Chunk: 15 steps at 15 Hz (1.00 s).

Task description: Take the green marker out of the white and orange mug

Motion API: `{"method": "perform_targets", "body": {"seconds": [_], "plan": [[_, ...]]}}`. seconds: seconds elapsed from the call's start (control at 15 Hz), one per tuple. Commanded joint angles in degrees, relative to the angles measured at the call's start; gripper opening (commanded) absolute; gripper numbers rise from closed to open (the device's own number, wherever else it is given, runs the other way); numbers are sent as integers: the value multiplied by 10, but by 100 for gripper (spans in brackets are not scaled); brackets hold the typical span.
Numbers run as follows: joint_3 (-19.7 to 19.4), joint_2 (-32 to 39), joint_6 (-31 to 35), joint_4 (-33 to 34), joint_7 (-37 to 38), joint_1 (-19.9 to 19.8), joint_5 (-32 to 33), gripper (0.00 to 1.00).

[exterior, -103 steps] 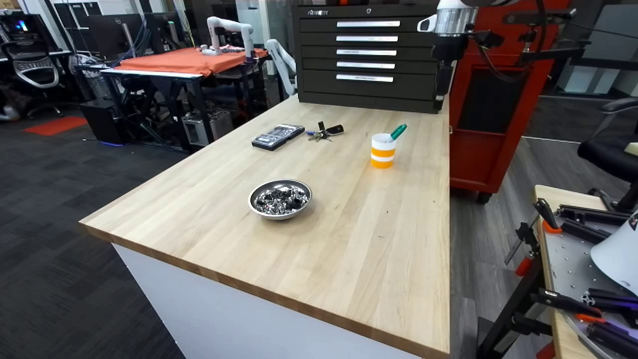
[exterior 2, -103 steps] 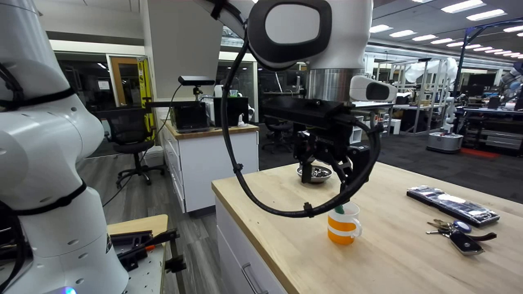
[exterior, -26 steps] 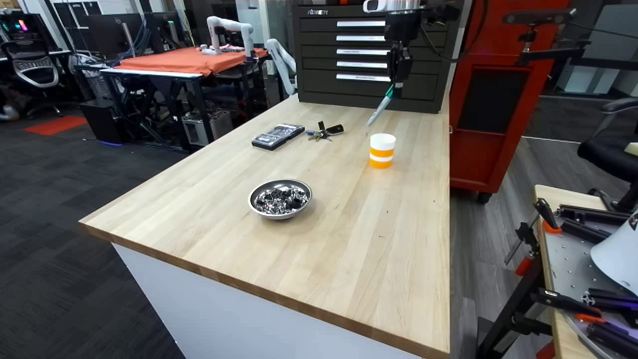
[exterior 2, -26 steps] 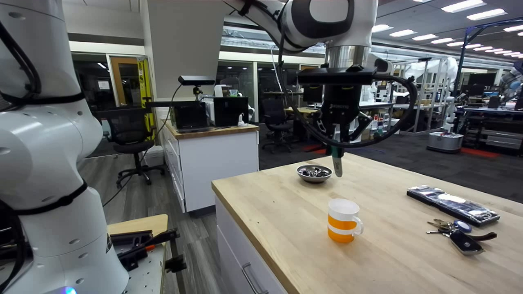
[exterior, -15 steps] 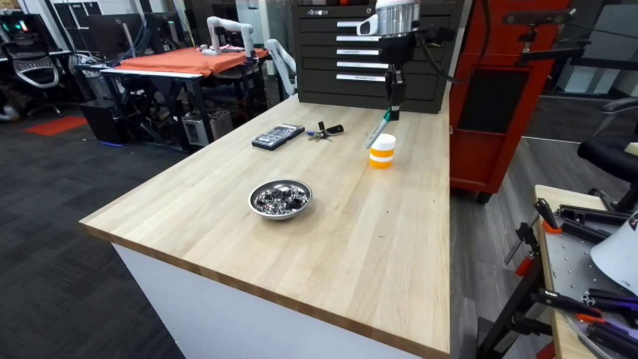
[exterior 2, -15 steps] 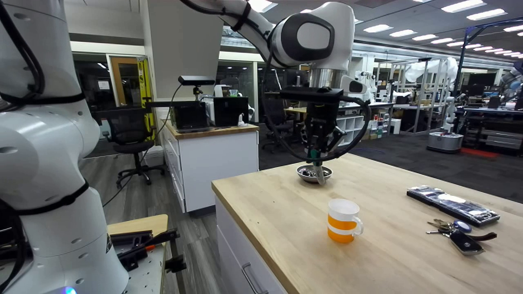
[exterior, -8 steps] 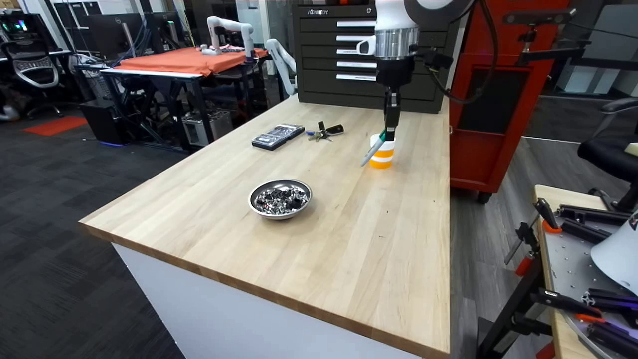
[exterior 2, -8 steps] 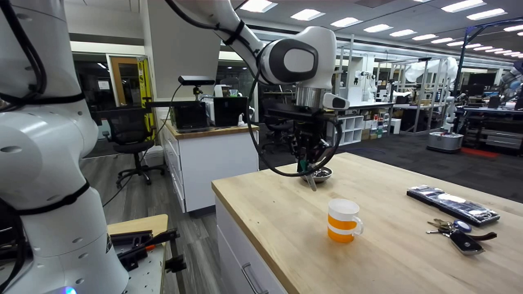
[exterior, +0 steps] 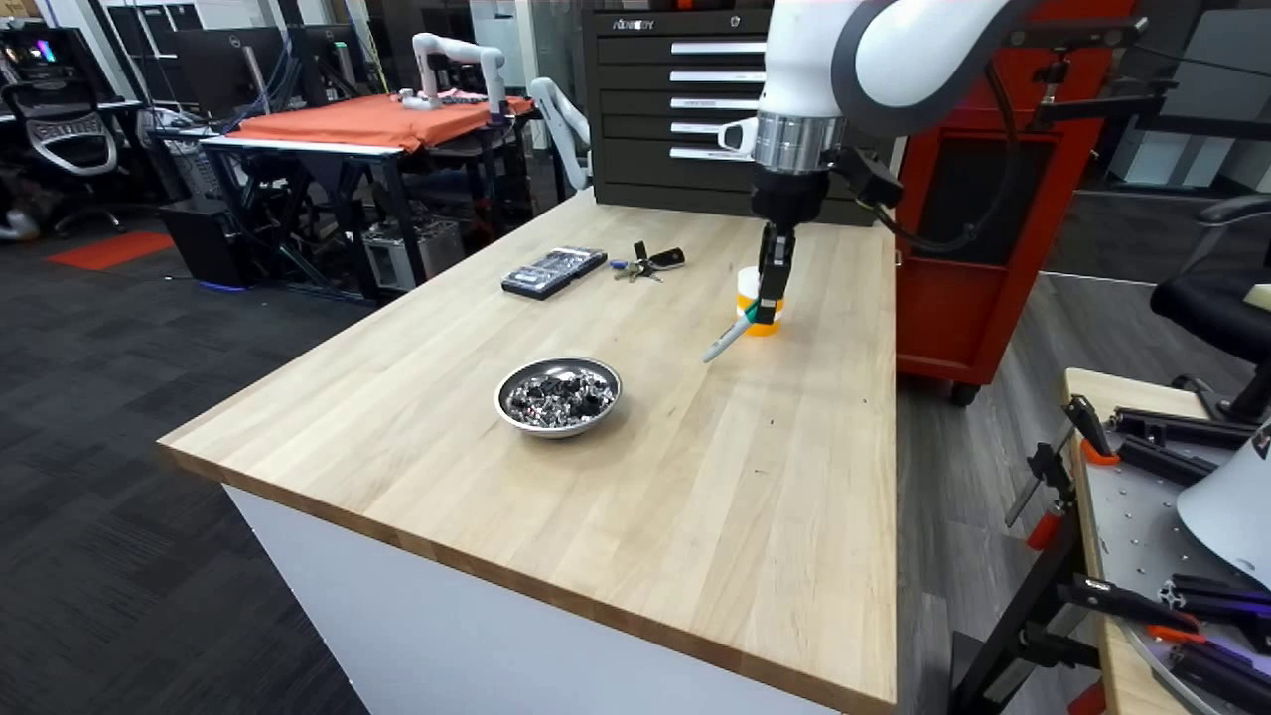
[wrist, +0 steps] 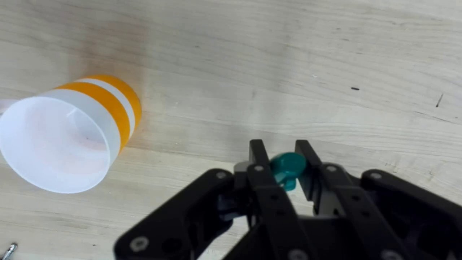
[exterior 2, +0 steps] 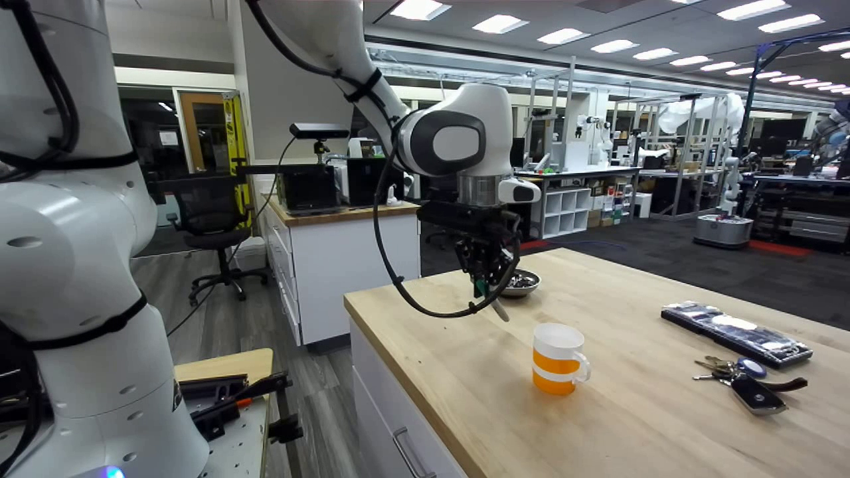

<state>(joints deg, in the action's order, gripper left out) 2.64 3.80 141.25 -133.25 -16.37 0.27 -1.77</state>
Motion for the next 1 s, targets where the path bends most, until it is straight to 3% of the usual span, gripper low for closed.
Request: {"method": "perform_targets", "body": {"seconds": [0.0, 0.07, 0.13, 0.2, 0.33, 0.73, 0.93], "plan": [[4, -9, 58, -48, 31, 10, 0, 6], [4, -10, 68, -59, 36, 12, 0, 6], [6, -12, 72, -65, 39, 14, -3, 18], [7, -14, 77, -73, 43, 15, -3, 50], [9, -19, 82, -82, 51, 16, -1, 56], [7, -35, 72, -86, 77, 18, 18, 95], [7, -38, 64, -84, 88, 19, 26, 100]]}}
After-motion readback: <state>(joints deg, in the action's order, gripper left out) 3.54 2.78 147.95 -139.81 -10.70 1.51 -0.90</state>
